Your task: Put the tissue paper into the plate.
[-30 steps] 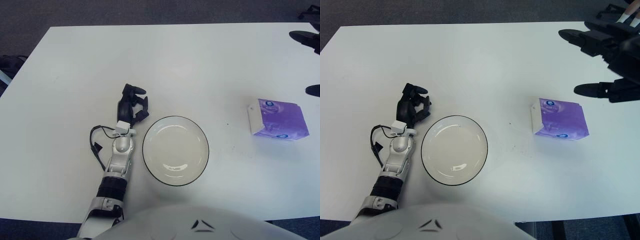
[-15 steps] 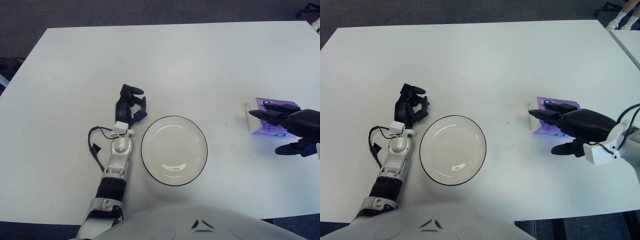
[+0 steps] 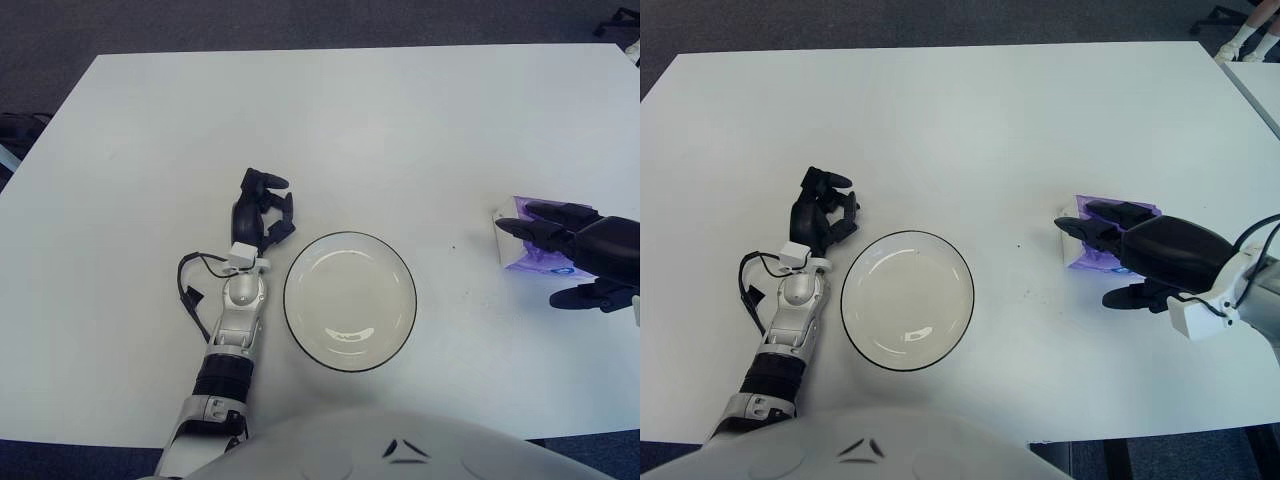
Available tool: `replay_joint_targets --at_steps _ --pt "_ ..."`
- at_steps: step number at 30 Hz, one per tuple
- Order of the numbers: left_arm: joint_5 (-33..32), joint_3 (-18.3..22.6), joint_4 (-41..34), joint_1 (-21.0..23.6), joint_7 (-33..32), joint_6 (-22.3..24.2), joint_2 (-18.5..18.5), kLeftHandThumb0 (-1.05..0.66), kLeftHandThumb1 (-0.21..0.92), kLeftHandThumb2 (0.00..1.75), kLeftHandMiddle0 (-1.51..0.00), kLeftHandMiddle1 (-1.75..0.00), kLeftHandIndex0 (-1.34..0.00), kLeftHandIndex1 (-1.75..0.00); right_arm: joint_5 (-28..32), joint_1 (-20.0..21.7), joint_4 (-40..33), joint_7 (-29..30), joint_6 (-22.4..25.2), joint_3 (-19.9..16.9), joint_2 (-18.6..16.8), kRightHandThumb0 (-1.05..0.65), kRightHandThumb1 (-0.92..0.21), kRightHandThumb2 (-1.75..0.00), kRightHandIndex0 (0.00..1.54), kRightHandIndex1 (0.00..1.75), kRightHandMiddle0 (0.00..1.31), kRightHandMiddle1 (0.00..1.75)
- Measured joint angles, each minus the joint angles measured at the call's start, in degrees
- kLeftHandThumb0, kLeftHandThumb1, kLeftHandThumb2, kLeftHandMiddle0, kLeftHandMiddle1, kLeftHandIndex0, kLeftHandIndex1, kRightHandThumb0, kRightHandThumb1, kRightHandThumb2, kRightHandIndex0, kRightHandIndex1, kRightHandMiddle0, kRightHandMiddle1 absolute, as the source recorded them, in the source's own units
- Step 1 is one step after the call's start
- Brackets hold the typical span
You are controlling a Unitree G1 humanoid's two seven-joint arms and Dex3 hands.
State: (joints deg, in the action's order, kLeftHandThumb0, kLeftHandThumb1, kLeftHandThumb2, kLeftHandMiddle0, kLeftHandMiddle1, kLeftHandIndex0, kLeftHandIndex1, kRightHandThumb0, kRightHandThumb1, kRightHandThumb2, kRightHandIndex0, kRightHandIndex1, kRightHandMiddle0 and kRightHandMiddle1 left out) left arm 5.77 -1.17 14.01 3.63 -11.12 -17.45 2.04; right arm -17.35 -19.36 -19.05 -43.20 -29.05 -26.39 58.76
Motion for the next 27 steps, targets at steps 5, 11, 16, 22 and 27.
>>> replay_joint_targets --at_steps 5,11,16,22,27 --pt "-0.05 0.01 0.0 0.0 0.04 0.0 -0.04 -0.38 0.68 0.87 -0.55 -1.75 -0.34 -1.75 -0.12 -0.04 0.25 0.13 -0.29 0.71 0.0 -1.05 -0.9 -0.31 0.0 0.0 0.0 0.0" --pt "-0.05 0.03 0.0 0.0 0.04 0.0 -0.25 -0.38 0.69 0.85 -0.54 -1.75 -0.33 -1.75 -2.1 -0.07 0.38 1.48 -0.64 1.48 -0.45 -1.05 -0.9 -0.3 0.0 0.0 0.0 0.0" --pt "-0.04 0.01 -0.01 0.0 0.03 0.0 -0.29 -0.38 0.69 0.85 -0.54 -1.75 -0.33 -1.75 -4.9 -0.02 0.53 4.61 -1.06 1.51 -2.04 -1.05 -0.91 -0.3 0.0 0.0 0.0 0.0" --pt "-0.04 0.04 -0.03 0.0 0.03 0.09 -0.31 -0.38 0.68 0.85 -0.53 -1.75 -0.34 -1.75 -8.74 0.17 0.87 9.49 -1.24 1.33 -4.38 -1.05 -0.92 -0.3 0.0 0.0 0.0 0.0" --pt "-0.03 0.08 -0.03 0.0 0.02 0.18 -0.35 -0.38 0.68 0.86 -0.54 -1.75 -0.34 -1.75 -10.21 0.21 1.07 12.1 -1.23 0.86 -5.27 -1.05 -0.92 -0.32 0.0 0.0 0.0 0.0"
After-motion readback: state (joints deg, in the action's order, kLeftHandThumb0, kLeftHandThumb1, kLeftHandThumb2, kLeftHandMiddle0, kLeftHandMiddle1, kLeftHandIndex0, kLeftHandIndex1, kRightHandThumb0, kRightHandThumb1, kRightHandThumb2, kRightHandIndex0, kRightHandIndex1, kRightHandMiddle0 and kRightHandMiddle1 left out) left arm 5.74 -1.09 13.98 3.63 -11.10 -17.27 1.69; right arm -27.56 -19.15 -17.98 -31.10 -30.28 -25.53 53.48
